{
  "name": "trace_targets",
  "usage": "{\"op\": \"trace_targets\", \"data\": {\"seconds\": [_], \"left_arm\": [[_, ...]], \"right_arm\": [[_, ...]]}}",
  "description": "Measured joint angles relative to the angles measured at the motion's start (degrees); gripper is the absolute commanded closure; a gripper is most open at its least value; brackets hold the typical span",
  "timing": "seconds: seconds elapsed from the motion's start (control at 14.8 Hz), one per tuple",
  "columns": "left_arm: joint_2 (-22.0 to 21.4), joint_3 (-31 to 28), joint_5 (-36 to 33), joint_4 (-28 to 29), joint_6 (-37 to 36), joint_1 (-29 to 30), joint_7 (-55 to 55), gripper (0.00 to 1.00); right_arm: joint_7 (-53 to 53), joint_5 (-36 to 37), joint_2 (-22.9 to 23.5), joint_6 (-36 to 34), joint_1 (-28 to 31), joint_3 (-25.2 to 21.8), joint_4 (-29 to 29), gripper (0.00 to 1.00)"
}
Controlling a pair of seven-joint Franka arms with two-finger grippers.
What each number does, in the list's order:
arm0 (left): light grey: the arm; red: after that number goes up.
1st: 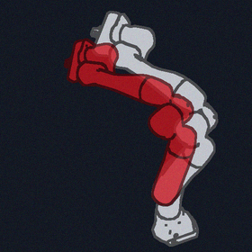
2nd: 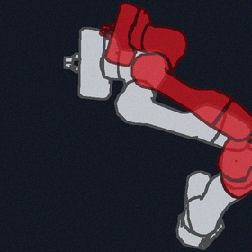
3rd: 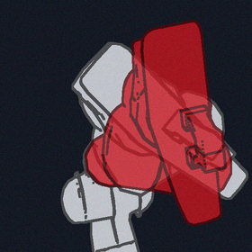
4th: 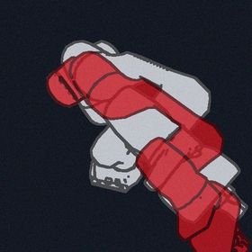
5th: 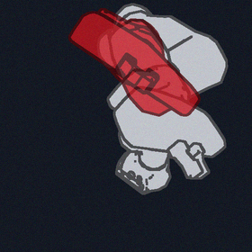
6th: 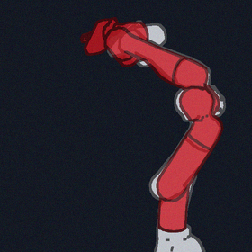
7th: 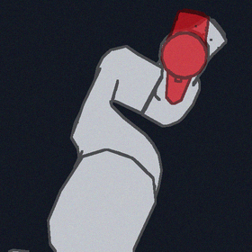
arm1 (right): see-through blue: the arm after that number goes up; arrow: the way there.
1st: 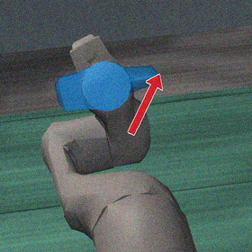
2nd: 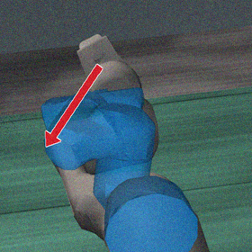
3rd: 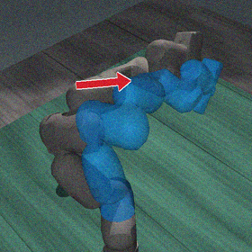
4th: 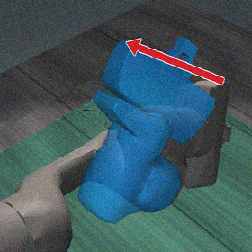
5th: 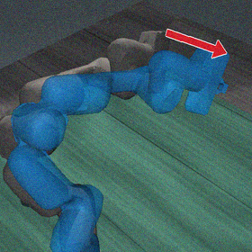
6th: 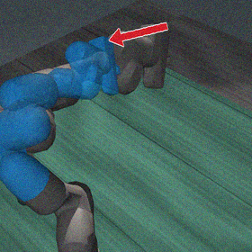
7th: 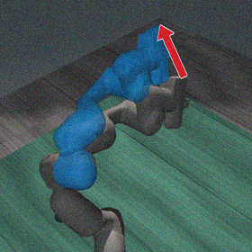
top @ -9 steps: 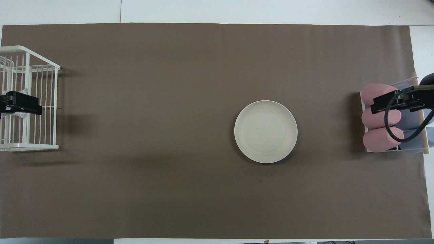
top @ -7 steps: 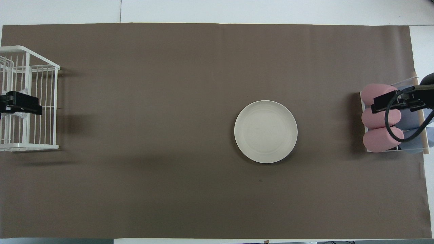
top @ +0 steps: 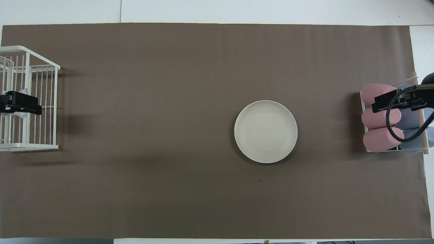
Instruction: Wipe plate with sponge
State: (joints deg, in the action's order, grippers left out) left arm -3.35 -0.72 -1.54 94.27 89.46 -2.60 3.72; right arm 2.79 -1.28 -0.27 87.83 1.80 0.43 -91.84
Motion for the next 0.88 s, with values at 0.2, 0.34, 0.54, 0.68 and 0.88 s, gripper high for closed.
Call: {"op": "trace_targets", "data": {"seconds": [0.2, 0.34, 0.54, 0.68, 0.88], "left_arm": [[0.0, 0.1, -5.0, 0.6, 0.1, -0.1, 0.6, 0.0], [0.1, 0.5, -11.6, 2.8, 2.4, -0.2, 3.0, 0.0], [1.2, 0.9, -22.4, 8.8, 9.6, -1.4, 7.3, 0.0], [3.6, 0.9, -30.0, 11.2, 11.9, -2.8, 14.6, 0.0], [9.5, 1.1, -39.3, 11.7, 14.0, -5.5, 24.1, 0.0]], "right_arm": [[0.0, 0.0, 0.0, 0.0, 0.0, 0.0, 0.0, 0.0], [0.0, 0.0, 0.0, 0.0, 0.0, 0.0, 0.0, 0.0], [0.0, 0.0, 0.0, 0.0, -0.1, 0.0, 0.0, 0.0], [0.0, 0.0, 0.0, 0.0, -0.2, 0.0, 0.0, 0.0], [0.0, 0.0, 0.0, 0.0, -0.2, 0.1, 0.0, 0.0]]}}
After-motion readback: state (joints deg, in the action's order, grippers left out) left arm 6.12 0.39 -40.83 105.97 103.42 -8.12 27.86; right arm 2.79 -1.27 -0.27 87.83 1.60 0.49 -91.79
